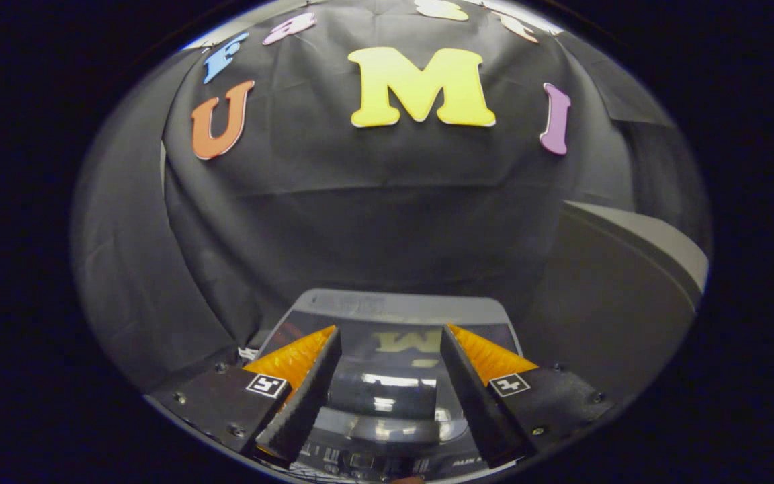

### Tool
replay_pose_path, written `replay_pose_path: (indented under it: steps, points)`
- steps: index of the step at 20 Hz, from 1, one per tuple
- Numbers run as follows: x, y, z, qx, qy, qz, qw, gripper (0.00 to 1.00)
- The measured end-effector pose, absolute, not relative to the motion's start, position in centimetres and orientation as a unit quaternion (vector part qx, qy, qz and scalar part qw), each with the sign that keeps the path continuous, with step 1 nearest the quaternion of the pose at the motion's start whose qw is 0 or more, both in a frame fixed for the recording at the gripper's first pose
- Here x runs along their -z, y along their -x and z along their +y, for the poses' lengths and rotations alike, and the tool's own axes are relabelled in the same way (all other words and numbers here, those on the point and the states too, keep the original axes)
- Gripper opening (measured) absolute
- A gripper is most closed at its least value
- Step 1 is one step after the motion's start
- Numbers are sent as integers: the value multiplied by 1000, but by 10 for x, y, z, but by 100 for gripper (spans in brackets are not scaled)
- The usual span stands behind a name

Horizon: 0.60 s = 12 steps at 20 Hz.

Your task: Put the clothes into the washing machine and then close the washing machine lid.

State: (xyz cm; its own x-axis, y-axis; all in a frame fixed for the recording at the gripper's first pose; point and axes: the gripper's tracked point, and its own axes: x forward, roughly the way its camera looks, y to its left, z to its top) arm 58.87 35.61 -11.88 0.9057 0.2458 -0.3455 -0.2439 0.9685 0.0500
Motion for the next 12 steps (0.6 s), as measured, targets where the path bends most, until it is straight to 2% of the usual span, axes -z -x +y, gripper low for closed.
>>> replay_pose_path:
  steps: [5, 12]
  points:
    - [98, -572, 354, -159, 16, 148, 976, 95]
    - [19, -484, 296, -157, 7, 69, 985, 95]
